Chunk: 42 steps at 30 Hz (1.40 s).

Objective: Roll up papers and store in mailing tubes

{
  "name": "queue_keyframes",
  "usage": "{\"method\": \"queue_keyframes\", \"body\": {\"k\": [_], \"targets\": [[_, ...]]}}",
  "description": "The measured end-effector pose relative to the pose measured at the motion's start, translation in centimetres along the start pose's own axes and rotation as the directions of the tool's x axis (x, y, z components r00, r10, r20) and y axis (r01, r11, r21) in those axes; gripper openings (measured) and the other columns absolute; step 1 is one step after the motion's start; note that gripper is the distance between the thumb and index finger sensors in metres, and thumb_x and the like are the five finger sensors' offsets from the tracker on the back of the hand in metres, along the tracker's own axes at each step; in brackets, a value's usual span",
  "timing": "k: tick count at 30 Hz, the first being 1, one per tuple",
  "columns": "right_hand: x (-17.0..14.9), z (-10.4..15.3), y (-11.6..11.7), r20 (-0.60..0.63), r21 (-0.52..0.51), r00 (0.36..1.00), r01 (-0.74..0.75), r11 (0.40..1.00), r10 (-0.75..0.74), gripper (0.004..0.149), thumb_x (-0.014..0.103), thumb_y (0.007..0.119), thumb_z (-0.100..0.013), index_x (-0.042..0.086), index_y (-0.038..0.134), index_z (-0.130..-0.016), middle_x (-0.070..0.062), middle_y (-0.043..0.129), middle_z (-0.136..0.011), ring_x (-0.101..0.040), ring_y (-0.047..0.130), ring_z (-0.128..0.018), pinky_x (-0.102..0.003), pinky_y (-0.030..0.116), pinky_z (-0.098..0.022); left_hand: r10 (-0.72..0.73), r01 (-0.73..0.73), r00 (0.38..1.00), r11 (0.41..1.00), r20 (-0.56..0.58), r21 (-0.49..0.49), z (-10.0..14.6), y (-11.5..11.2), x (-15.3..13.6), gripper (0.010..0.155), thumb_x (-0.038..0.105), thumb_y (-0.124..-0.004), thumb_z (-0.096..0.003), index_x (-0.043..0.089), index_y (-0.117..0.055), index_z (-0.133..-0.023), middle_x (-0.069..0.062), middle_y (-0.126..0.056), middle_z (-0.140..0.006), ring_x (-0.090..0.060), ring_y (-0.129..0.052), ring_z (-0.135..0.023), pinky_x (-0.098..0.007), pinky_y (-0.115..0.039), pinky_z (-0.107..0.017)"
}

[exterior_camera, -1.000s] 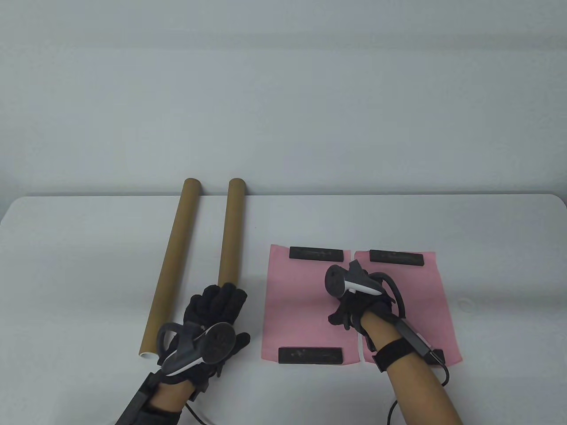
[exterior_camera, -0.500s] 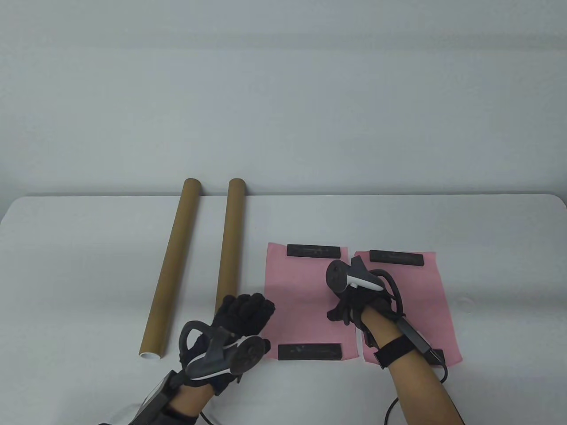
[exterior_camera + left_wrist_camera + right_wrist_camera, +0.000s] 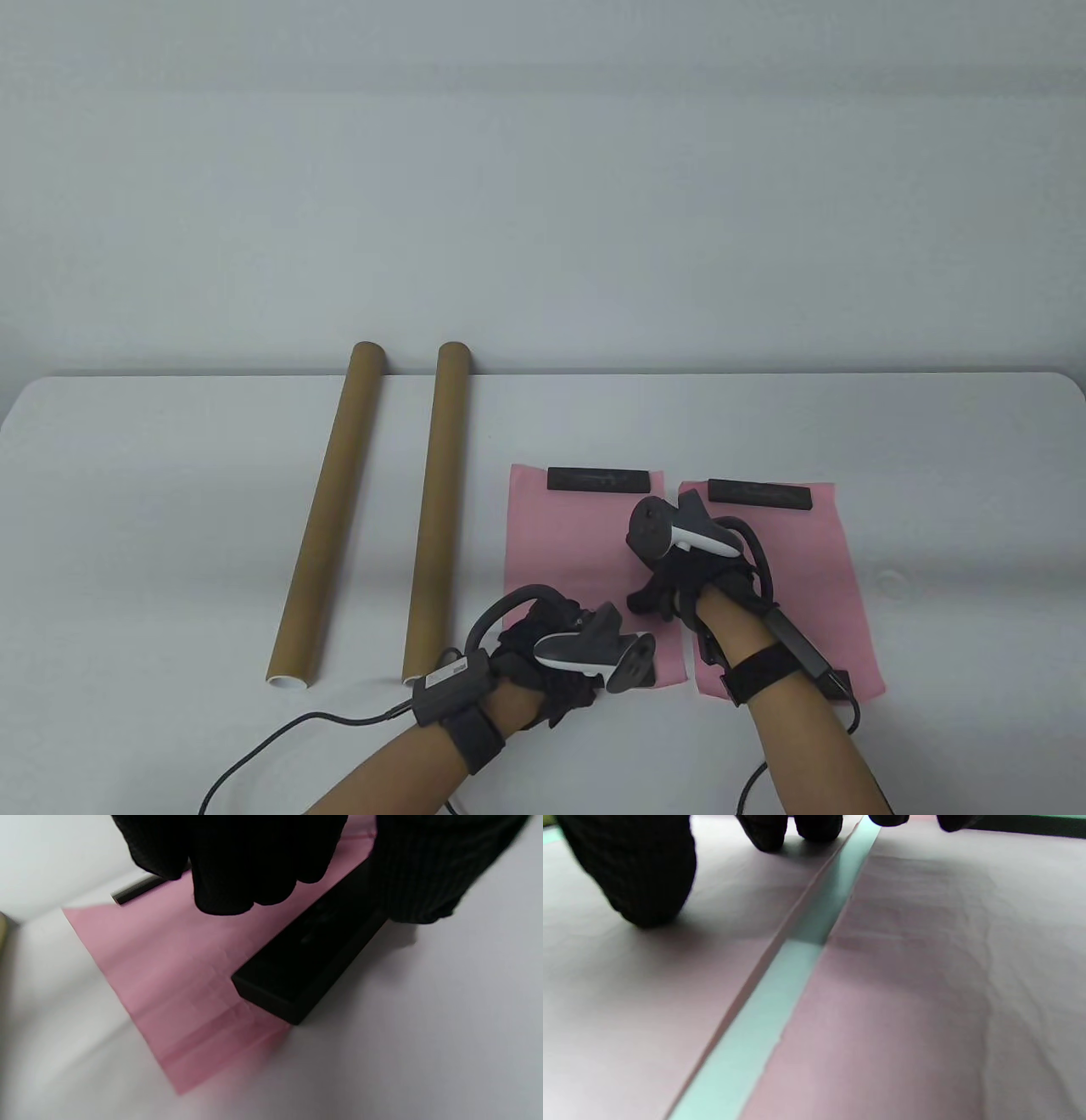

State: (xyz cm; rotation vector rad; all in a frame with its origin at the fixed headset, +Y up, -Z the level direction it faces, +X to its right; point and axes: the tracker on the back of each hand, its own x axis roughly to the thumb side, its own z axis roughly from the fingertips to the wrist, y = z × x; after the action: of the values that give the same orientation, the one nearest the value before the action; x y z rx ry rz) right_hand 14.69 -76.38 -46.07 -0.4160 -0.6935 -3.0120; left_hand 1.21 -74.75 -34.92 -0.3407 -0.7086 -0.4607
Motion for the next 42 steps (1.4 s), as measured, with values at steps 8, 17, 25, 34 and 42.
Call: {"method": "queue_keyframes", "body": {"k": [8,17,25,34,42], "targets": [[0.0,0.0,0.0,0.007,-0.003,1.0,-0.003,1.0,0.003,0.086,0.058,0.086,-0.045,0.022,0.048,-0.113,-0.011,0.038,-0.121,-0.055,0.033,-0.111,-0.075,0.041,-0.072,-0.058,0.053,0.995,0.996,0.075,0.078,-0.6,0.0,0.4,0.074,0.061,-0.093,-0.0277,0.028,-0.078,-0.091,0.002,-0.096,-0.081,-0.016,-0.107,-0.065,-0.041,-0.087,-0.063],[-0.1,0.0,0.0,0.008,-0.004,1.0,0.006,1.0,-0.006,0.087,0.058,0.086,-0.044,0.022,0.048,-0.113,-0.011,0.037,-0.121,-0.055,0.034,-0.111,-0.075,0.042,-0.072,-0.067,0.049,0.992,0.986,0.111,0.162,2.6,-0.2,1.5,0.073,0.061,-0.093,-0.0281,0.027,-0.079,-0.091,0.001,-0.096,-0.08,-0.016,-0.106,-0.064,-0.042,-0.085,-0.064],[-0.2,0.0,0.0,0.006,-0.004,1.0,0.004,1.0,-0.004,0.087,0.058,0.086,-0.044,0.022,0.048,-0.113,-0.011,0.037,-0.121,-0.055,0.034,-0.111,-0.075,0.042,-0.072,-0.047,0.032,0.995,0.987,0.089,0.158,3.0,-1.5,1.9,0.073,0.062,-0.092,-0.0283,0.029,-0.079,-0.092,0.002,-0.096,-0.08,-0.015,-0.106,-0.064,-0.042,-0.085,-0.064],[-0.1,0.0,0.0,0.004,-0.003,1.0,0.004,1.0,-0.004,0.087,0.058,0.085,-0.045,0.022,0.047,-0.113,-0.011,0.037,-0.121,-0.055,0.034,-0.111,-0.075,0.042,-0.072,0.029,-0.033,0.999,0.993,0.041,0.113,3.5,-0.4,0.4,0.073,0.066,-0.086,-0.028,0.034,-0.074,-0.093,0.008,-0.093,-0.084,-0.014,-0.101,-0.071,-0.042,-0.08,-0.068],[-0.2,0.0,0.0,0.006,-0.005,1.0,0.004,1.0,-0.004,0.086,0.058,0.086,-0.045,0.022,0.048,-0.113,-0.011,0.037,-0.121,-0.055,0.035,-0.11,-0.075,0.042,-0.072,0.219,-0.182,0.968,0.948,-0.121,0.26,4.2,6.4,-6.5,0.072,0.062,-0.088,-0.0303,0.036,-0.071,-0.096,0.007,-0.087,-0.092,-0.019,-0.097,-0.079,-0.046,-0.074,-0.071]]}}
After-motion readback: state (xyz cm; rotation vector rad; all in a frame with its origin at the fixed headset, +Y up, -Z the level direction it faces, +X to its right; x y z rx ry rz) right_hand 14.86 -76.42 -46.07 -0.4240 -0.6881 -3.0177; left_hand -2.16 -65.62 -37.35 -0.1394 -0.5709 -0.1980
